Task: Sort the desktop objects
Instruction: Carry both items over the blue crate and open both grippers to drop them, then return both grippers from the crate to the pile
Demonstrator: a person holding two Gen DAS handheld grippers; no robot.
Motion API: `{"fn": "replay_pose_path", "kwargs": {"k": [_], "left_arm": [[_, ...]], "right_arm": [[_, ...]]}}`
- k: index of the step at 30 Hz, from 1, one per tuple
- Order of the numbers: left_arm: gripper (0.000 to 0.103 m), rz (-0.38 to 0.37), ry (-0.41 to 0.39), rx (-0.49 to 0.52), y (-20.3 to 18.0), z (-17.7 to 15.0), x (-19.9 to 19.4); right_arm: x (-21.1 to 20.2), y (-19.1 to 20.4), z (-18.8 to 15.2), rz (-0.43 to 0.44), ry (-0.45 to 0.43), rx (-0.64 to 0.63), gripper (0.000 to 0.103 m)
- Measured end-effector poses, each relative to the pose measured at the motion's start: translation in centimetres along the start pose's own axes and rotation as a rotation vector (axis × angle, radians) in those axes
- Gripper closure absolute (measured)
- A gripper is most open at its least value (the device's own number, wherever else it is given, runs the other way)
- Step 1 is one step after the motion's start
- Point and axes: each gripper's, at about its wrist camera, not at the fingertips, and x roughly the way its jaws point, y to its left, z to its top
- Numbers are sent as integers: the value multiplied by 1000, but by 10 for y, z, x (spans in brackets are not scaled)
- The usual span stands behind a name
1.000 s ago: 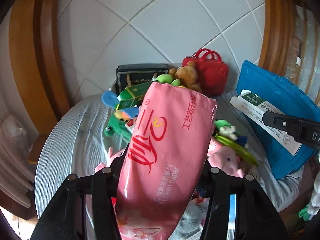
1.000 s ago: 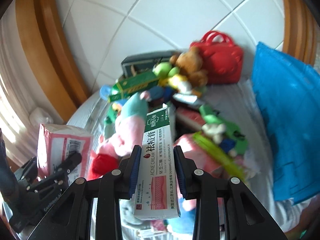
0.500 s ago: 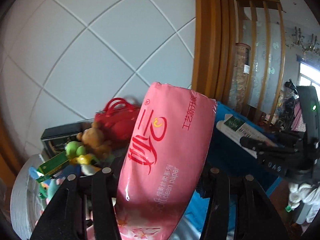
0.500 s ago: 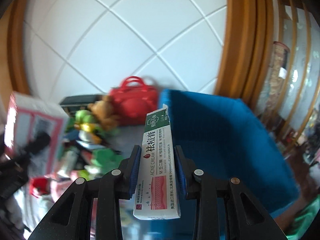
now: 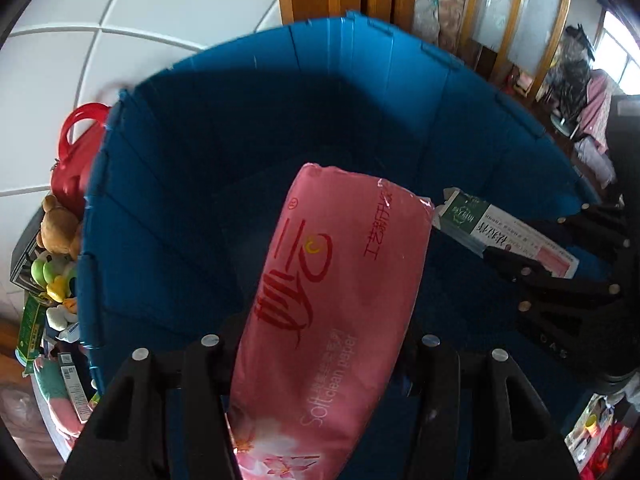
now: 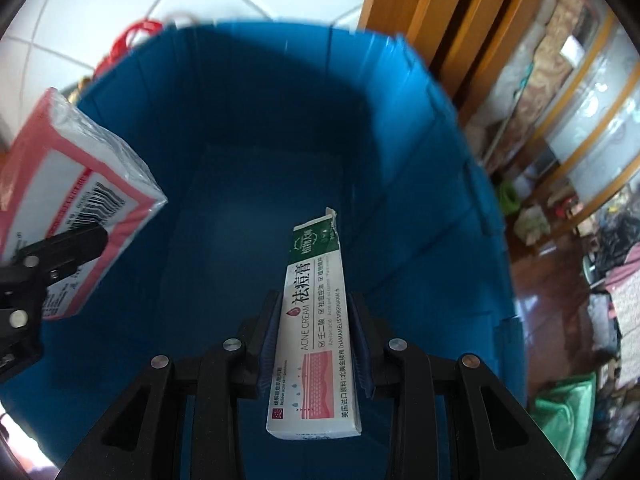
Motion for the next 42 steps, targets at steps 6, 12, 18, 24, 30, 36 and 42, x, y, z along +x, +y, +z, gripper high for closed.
{"fn": "replay_pose_path", "kwargs": {"k": [6, 12, 18, 24, 30, 36, 42], "left_arm": [[48, 2, 129, 1, -6, -2, 29], [20, 9, 128, 9, -8, -7, 27], [20, 33, 131, 12, -10, -6, 18], [20, 69, 57, 11, 2, -3, -3], [20, 43, -18, -24, 13, -10, -29], [20, 86, -146, -40, 17, -18, -61], [20, 123, -277, -104, 51, -44, -106]], "right_arm": [[17, -3, -14, 25, 80, -65, 71], [14, 1, -14, 35, 79, -78, 70], [10, -2, -16, 9, 77, -70, 46], [5, -6, -8, 14, 39, -68, 20], [-6, -10, -8, 37, -5, -74, 12], [-30, -1, -4, 63, -78, -89, 5], [-60, 17, 2, 117, -178, -93, 0]]}}
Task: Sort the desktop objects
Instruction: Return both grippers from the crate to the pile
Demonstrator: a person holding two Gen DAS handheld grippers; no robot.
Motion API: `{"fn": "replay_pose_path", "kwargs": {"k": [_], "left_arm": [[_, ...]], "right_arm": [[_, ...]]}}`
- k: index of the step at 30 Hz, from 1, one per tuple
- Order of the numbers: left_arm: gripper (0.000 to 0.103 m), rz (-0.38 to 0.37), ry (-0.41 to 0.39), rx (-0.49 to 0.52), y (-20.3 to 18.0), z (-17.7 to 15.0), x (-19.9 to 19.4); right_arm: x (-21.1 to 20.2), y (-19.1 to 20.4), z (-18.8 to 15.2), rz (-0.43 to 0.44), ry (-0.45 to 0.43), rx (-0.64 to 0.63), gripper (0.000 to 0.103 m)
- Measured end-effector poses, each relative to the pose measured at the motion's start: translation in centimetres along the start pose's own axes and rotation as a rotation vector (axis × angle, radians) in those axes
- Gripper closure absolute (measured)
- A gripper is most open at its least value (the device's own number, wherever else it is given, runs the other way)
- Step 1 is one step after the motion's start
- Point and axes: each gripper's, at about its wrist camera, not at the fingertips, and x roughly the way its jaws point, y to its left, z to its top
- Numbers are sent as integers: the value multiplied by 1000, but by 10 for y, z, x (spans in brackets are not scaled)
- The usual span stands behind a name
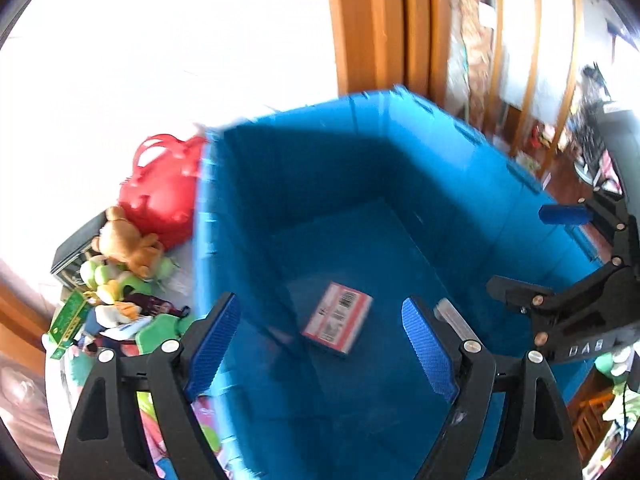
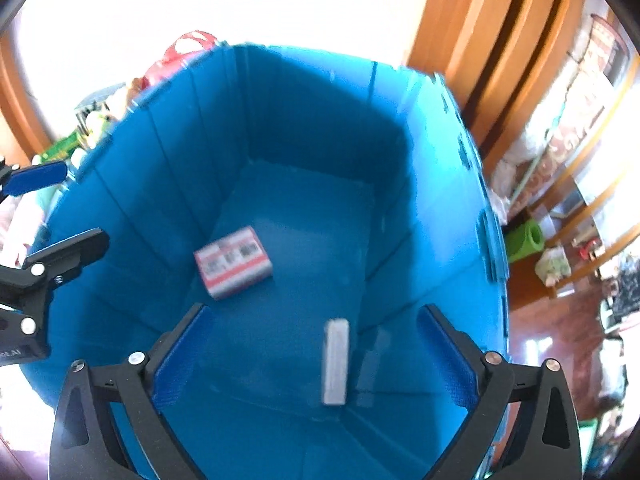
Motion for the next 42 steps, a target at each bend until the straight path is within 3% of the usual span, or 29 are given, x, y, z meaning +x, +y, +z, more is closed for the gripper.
{"fn": "replay_pose_path", "kwargs": {"k": [7, 21, 30, 36, 42], "left_arm": [[20, 76, -97, -135, 91, -40, -53], [20, 318, -176, -314, 304, -168, -123], [20, 434, -99, -432, 408, -269, -108], [20, 401, -19, -569, 464, -341, -90], [20, 400, 33, -622, 474, -398, -69]], "right_arm": [[-34, 51, 11, 38, -119, -16, 0], [-75, 194, 32, 197, -283, -27, 0], [-65, 283, 26, 285, -306, -21, 0], [-35, 341, 11, 281, -281, -24, 0], [13, 392, -14, 234, -211, -19, 0]]}}
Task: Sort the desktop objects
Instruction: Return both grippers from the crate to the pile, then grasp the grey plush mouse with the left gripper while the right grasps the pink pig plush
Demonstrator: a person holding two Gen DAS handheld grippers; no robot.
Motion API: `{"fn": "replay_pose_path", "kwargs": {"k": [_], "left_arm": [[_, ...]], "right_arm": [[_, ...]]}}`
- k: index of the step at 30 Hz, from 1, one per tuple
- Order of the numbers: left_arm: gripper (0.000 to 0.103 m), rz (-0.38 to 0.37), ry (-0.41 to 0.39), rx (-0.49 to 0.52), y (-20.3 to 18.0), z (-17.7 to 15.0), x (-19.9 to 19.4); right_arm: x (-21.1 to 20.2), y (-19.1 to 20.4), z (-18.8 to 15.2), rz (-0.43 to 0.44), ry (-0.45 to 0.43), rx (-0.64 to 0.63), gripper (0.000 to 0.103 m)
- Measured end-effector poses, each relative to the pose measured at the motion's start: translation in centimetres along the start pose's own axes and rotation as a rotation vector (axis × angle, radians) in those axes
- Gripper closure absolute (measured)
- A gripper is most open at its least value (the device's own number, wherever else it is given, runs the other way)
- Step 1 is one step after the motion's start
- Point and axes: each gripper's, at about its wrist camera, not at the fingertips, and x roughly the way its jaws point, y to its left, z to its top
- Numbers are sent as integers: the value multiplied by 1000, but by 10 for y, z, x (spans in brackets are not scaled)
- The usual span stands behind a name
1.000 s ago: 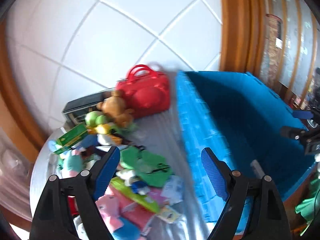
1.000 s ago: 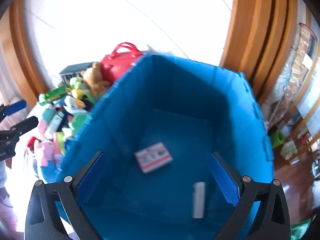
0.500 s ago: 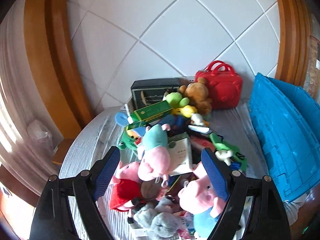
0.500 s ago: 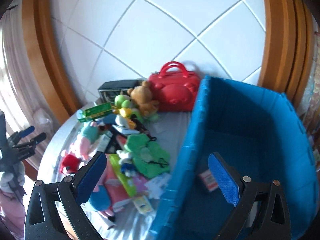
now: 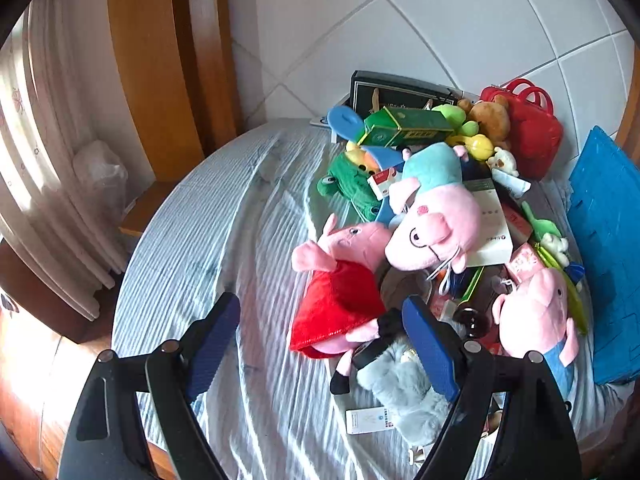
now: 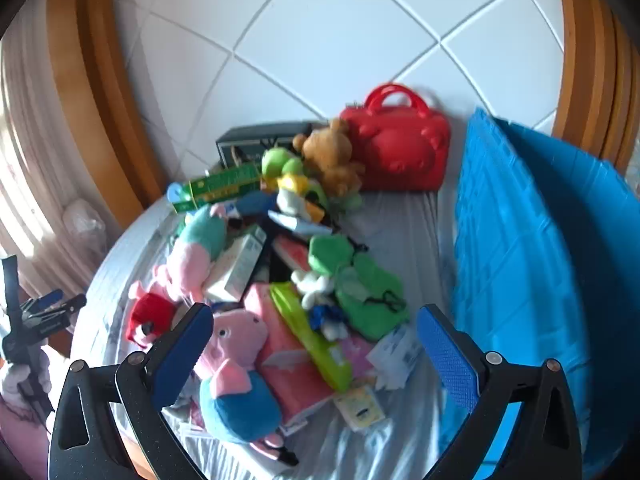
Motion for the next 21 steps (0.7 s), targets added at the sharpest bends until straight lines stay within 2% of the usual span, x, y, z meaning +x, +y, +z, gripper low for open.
{"fn": "replay_pose_path", "kwargs": {"k": [4, 9, 14, 17, 21], "left_arm": [[20, -46, 63, -25, -10, -27, 24], [20, -130, 168, -126, -34, -49, 52], [20, -104, 249, -241, -52, -63, 69], [20, -116, 249, -302, -66, -71, 71], [20, -48, 294, -275, -92, -80, 94]], "right_arm": [[31, 21, -29, -20, 61, -5, 0], [61, 36, -59, -29, 122, -23, 0], [80, 39, -77, -4, 167, -55, 0], [91, 37, -85, 12, 194, -75, 0], [101, 26, -89, 35, 226, -80, 0]]}}
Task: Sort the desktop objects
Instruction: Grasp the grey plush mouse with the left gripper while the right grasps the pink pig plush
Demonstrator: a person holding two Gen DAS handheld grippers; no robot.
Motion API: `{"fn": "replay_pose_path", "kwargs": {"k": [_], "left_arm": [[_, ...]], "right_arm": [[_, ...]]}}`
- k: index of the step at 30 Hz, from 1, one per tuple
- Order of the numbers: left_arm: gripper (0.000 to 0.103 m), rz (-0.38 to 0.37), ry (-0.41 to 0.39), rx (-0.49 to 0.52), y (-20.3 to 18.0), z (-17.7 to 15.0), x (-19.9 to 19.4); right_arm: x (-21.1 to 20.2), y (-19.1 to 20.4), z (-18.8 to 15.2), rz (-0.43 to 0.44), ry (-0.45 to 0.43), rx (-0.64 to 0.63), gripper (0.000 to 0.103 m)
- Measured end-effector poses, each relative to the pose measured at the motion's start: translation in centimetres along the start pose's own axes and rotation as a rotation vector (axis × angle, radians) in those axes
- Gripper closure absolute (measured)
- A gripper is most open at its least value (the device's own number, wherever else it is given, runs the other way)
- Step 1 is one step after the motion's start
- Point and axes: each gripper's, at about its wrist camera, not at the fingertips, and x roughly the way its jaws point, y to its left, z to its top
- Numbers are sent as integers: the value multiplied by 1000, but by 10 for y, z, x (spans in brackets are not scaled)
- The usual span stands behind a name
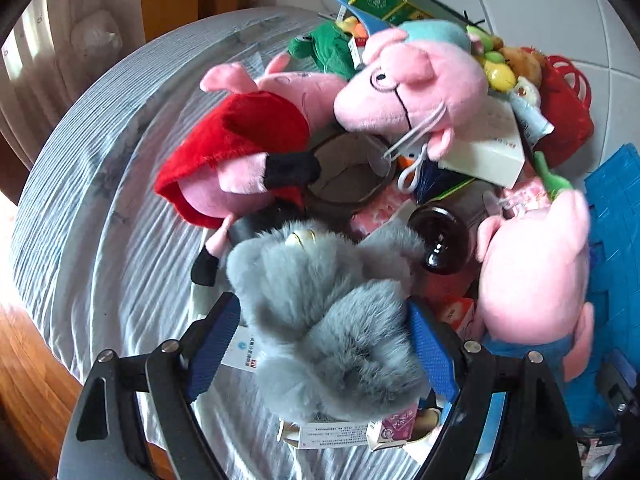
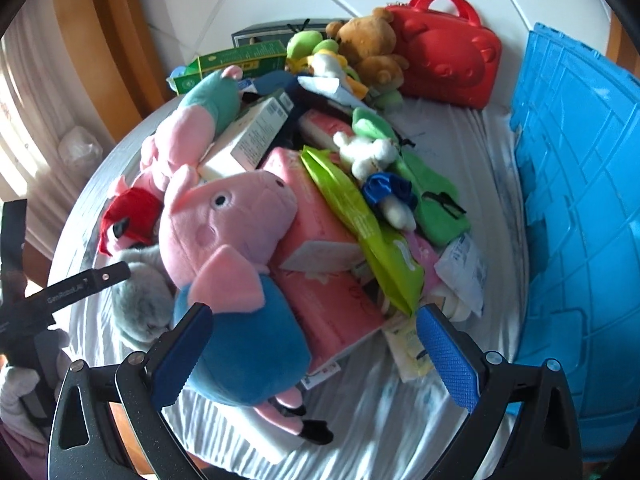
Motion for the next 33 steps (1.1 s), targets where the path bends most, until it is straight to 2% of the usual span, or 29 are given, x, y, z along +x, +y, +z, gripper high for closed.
{"fn": "replay_pose_path", "kwargs": {"k": [2, 3, 5, 8, 11, 14, 17, 19, 20, 21, 23, 24, 25, 27, 29, 33], "left_arm": [[20, -4, 44, 16, -4, -6, 15], [35, -17, 51, 19, -4, -11, 17], [41, -31, 24, 16, 0, -19, 11], [50, 6, -53, 42, 6, -26, -5], [50, 46, -78, 102, 7, -27, -8], [49, 45, -39, 117, 9, -26, 2], [38, 46, 8, 129, 11, -22, 15], [38, 21, 14, 131, 14, -20, 18], [41, 18, 13, 143, 13, -19, 18], [51, 2, 7, 157, 12, -18, 17], [55, 7, -7, 185, 10, -16, 12], [58, 3, -15, 194, 10, -15, 8], [60, -3, -24, 195, 10, -14, 3], [63, -20, -48, 198, 10, -12, -8], [64, -24, -83, 208, 8, -8, -24], [65, -18, -201, 250, -7, -3, -63]], "right_arm": [[2, -1, -1, 20, 7, -16, 0], [4, 0, -1, 32, 10, -27, 0], [6, 6, -1, 59, 16, -54, 0], [15, 18, 1, 96, 33, -81, 0], [28, 35, 2, 96, 50, -110, 0], [45, 49, 4, 76, 85, -125, 0], [62, 58, 5, 61, 120, -122, 0], [71, 62, 7, 54, 137, -113, 0], [77, 64, 8, 46, 145, -111, 0], [81, 65, 9, 37, 151, -107, 0], [91, 68, 10, 31, 157, -104, 0], [94, 69, 10, 25, 149, -107, 3], [95, 70, 11, 37, 139, -103, 22], [91, 71, 13, 36, 128, -106, 30], [83, 71, 15, 61, 110, -112, 33], [59, 66, 24, 100, 52, -97, 33]]}}
